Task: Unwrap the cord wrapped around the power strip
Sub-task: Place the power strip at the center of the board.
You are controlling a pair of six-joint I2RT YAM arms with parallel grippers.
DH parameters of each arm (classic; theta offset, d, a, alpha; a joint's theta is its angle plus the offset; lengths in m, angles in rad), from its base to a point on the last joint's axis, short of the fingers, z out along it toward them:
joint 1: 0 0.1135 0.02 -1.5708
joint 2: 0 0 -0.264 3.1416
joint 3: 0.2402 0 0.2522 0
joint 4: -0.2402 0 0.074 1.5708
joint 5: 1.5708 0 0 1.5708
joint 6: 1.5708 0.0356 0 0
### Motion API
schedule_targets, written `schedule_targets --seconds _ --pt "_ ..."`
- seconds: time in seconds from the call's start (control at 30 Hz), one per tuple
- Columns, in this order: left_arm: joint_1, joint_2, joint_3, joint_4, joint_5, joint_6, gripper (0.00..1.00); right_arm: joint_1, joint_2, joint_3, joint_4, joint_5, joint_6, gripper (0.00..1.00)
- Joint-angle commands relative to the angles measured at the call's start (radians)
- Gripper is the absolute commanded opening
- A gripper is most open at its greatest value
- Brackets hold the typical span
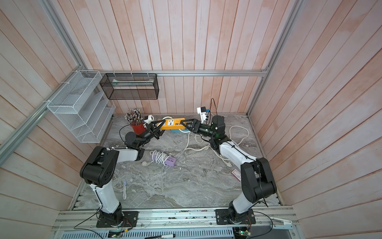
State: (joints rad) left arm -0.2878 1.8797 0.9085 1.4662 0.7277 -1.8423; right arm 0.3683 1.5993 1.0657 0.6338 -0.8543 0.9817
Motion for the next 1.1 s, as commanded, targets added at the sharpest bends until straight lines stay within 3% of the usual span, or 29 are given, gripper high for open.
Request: schedule_targets --seconds 0.0,0.1,0.17,0.2,0.4,0.43,0.57,0.7,0.83,1.07 --pt "-0.005 0.012 0.012 0.043 0.005 0.032 0.0 0.016 0.02 0.046 0.05 -0.008 0.029 0.8" --pt "-0.005 0.013 0.013 0.042 0.005 0.037 0.0 0.02 0.029 0.052 0.04 -0.003 0.028 0.6" --pt "-0.005 0.013 0.012 0.039 0.006 0.042 0.0 0.02 0.032 0.052 0.031 0.002 0.027 0.37" --pt "-0.007 0.012 0.013 0.037 0.008 0.047 0.0 0.02 0.031 0.053 0.025 0.002 0.024 0.31" --pt "-0.006 -0.001 0.028 0.004 0.025 0.083 0.0 0.02 0.03 0.05 -0.023 0.013 -0.005 0.05" --pt "-0.005 -0.002 0.035 0.003 0.03 0.085 0.08 0.02 0.027 0.048 -0.035 0.018 -0.015 0.04" --pt "-0.004 -0.002 0.048 0.01 0.043 0.08 0.58 0.02 0.013 0.043 -0.077 0.045 -0.055 0.02" --pt "0.005 -0.007 0.04 -0.004 0.052 0.087 0.91 0.017 -0.004 0.04 -0.125 0.074 -0.093 0.01" --pt "0.031 -0.029 0.015 -0.034 0.062 0.118 1.0 0.002 -0.019 0.014 -0.14 0.105 -0.107 0.01" --pt "0.108 -0.12 -0.016 -0.215 0.095 0.267 1.0 -0.03 -0.064 -0.081 -0.06 0.151 -0.086 0.0"
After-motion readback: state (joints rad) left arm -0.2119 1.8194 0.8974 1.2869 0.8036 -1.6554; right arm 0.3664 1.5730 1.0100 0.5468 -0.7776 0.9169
